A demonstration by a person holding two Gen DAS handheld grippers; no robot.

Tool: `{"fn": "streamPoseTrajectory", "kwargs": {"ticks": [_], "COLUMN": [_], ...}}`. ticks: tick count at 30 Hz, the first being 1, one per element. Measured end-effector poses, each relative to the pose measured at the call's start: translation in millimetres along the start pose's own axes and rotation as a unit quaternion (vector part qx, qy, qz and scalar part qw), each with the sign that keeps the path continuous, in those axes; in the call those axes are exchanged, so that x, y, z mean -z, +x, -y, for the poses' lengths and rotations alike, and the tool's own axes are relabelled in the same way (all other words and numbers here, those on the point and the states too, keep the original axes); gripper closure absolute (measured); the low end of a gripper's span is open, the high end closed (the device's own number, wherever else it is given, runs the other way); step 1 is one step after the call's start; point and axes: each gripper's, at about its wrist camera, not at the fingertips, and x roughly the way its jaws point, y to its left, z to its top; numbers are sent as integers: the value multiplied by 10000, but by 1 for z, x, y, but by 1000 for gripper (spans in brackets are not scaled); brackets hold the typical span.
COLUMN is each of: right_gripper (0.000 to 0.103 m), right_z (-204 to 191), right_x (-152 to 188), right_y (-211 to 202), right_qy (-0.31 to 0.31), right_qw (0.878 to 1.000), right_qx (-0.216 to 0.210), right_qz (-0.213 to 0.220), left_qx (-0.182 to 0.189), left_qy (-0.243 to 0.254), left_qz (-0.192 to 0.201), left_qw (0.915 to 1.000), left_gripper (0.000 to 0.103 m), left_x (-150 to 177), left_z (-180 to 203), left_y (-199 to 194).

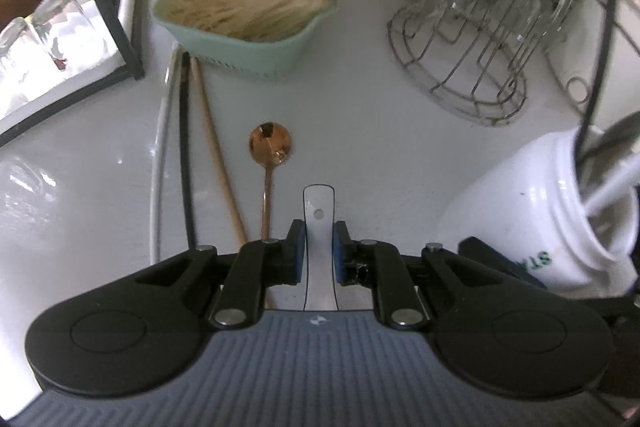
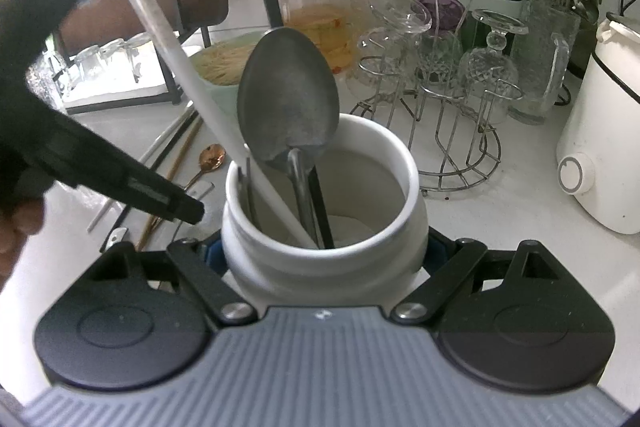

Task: Organize utensils
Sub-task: 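Lift the spatula with the left gripper and carry it over the mug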

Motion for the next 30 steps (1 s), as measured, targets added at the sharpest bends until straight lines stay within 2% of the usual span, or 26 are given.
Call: {"fn": "streamPoseTrajectory", "kwargs": {"ticks": [13,30], "right_gripper": [11,11], "right_z": [-16,-26], "right_x": [-7,-12], "right_y": [9,15], "right_qy": [-193,-396], "right_qw": [9996,9986], "right_qx": [-181,-349], "right_qz": [-2,60], "left_qx": [385,709], "left_qy": [-357,10], "left_qz": [777,1435], "left_qw": [9956,9871], "left_gripper": [86,87], "left_x": [21,42], "left_z": [-21,-6], "left_y": [-53,-104]}}
